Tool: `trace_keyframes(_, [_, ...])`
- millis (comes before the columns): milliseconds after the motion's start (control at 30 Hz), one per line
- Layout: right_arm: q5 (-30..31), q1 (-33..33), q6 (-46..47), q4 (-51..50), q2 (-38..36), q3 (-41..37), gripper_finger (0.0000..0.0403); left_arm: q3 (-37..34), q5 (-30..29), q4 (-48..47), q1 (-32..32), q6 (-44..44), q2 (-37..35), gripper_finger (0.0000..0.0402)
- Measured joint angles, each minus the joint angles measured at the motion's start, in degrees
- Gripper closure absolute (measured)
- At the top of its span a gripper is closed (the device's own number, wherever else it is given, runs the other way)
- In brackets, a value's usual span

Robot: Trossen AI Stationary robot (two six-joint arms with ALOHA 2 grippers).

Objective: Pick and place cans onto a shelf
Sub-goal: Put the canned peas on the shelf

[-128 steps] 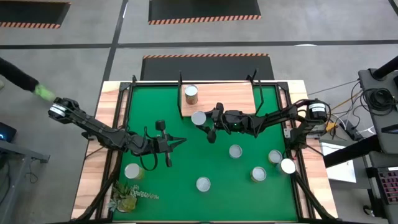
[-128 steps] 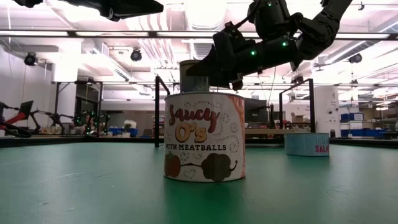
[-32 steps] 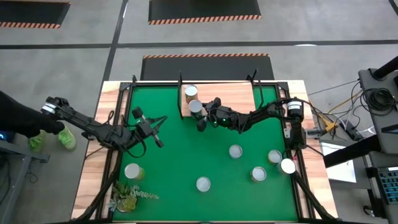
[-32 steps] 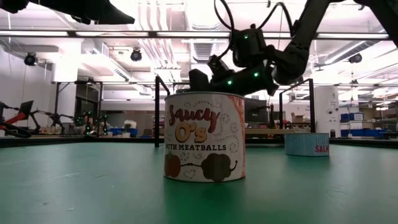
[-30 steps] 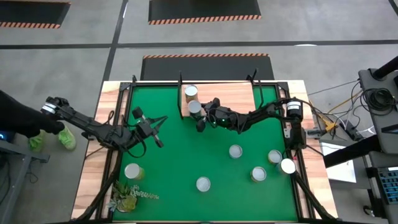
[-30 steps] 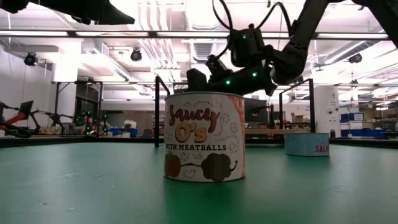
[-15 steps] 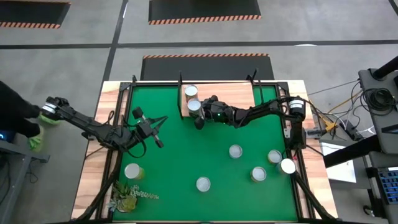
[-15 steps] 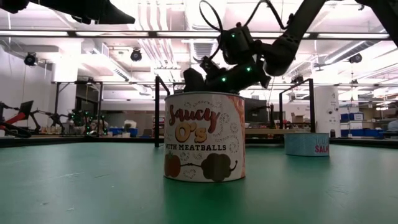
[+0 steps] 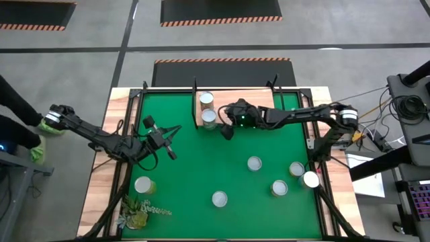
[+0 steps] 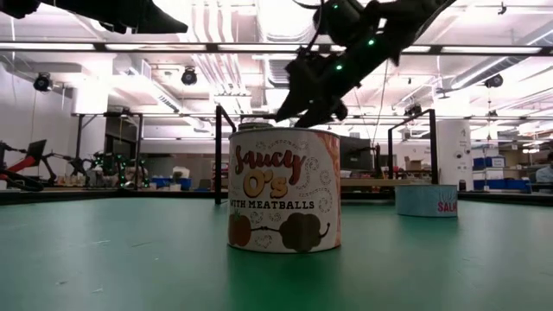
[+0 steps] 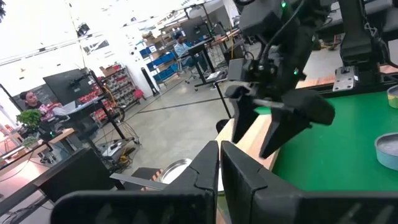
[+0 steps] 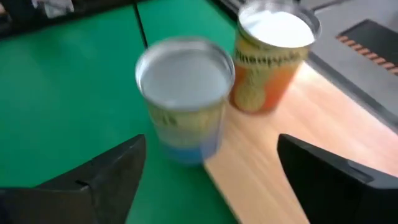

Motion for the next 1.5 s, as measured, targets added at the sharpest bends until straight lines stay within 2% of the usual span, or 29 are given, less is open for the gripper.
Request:
trace_keyframes(67, [-0.8,0.0,-0.3,-1.7,-1.7,-1.2,0.0084,0.0,0.0,0.0,0.0,0.0,0.0,0.0402])
trace_keyframes(267, [-12.0,0.3,0.5,1.0,-0.9,-4.2,0.0204,0.0,0.0,0.0,0.0,0.0,0.0,0.0402])
trace_keyframes(467, [-12.0,1.3,-3.2,16.0,7.0,-5.8,0.0322,0.0,0.3,0.0,0.0,0.0,0.0,0.0402])
trace_keyframes(633, [-11.8,-0.9,-7.1,17.9,11.4,-2.5,0.0387,0.0,0.3,0.0,0.0,0.0,0.0,0.0402])
trace_keyframes(867, [-11.9,-2.4,-9.0,17.7,14.1,0.6,0.0390,0.0,0.3,-0.1,0.0,-0.3,0.1,0.0402])
trace_keyframes(1033, [-12.2,-2.3,-10.2,15.8,13.4,1.3,0.0390,0.0,0.3,-1.0,0.0,-1.0,0.1,0.0402])
trace_keyframes(1333, [-15.3,-2.3,-13.8,6.6,2.3,1.4,0.0390,-0.1,0.3,-3.1,0.0,-5.9,0.1,0.0402])
trace_keyframes(1500, [-15.3,-2.6,-13.7,-4.1,-3.4,4.6,0.0393,-0.1,0.6,-9.9,-0.8,-18.6,0.1,0.0402])
